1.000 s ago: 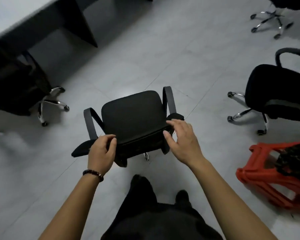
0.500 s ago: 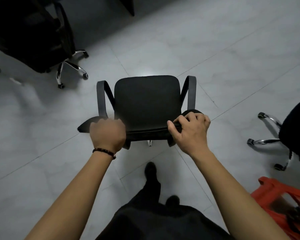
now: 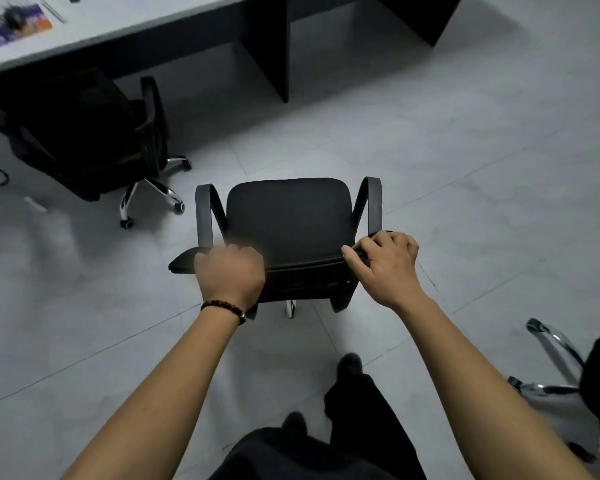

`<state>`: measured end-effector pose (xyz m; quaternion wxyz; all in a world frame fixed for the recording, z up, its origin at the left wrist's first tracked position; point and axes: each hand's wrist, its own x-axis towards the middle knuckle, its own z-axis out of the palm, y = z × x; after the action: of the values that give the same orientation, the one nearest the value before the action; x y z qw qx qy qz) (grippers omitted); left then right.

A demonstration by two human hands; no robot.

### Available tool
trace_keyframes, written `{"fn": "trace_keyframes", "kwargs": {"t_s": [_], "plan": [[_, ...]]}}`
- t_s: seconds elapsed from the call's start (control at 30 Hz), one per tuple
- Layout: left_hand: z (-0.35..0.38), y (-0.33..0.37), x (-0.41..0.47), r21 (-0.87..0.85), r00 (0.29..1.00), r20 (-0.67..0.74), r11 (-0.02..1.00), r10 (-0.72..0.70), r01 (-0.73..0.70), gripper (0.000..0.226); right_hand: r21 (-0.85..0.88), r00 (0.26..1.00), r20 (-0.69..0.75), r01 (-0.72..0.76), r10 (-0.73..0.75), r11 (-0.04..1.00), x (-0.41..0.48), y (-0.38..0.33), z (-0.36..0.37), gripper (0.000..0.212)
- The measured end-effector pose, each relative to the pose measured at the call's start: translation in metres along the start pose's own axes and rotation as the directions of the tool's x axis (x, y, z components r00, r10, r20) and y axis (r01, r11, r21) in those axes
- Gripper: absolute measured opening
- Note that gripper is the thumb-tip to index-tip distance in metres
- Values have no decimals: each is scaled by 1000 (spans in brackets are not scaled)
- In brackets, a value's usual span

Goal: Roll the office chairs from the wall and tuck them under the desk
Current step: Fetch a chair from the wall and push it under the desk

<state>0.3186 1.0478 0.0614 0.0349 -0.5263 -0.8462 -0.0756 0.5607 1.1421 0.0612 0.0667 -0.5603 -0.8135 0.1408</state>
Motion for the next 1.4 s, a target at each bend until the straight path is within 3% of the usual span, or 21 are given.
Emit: {"fn": "trace_keyframes", "kwargs": {"t_s": [0.2, 0.5, 0.67, 0.77, 1.07, 1.4], "plan": [[20, 28, 112, -1, 995, -94, 1000, -30, 30, 41, 56, 997, -71, 36, -32, 998, 123, 20, -3, 54], [44, 74, 294, 77, 982, 55, 981, -181, 176, 45, 26, 975, 74, 207, -208, 978, 350, 43, -28, 51], [47, 69, 374, 70, 990, 86, 991, -116, 110, 57, 13, 953, 144, 268, -267, 963, 455, 39, -37, 55], [53, 57, 420, 94, 984, 95, 985, -152, 143, 63, 6, 944, 144, 299, -297, 954, 505, 36, -38, 53], [81, 60, 538, 68, 978, 27, 977, -206, 204, 60, -1, 946, 103, 310, -308, 951, 638, 17, -35, 50], [94, 53, 654, 58, 974, 127, 982, -186, 180, 56, -21, 946, 170, 282, -275, 959, 779, -13, -47, 62]]}}
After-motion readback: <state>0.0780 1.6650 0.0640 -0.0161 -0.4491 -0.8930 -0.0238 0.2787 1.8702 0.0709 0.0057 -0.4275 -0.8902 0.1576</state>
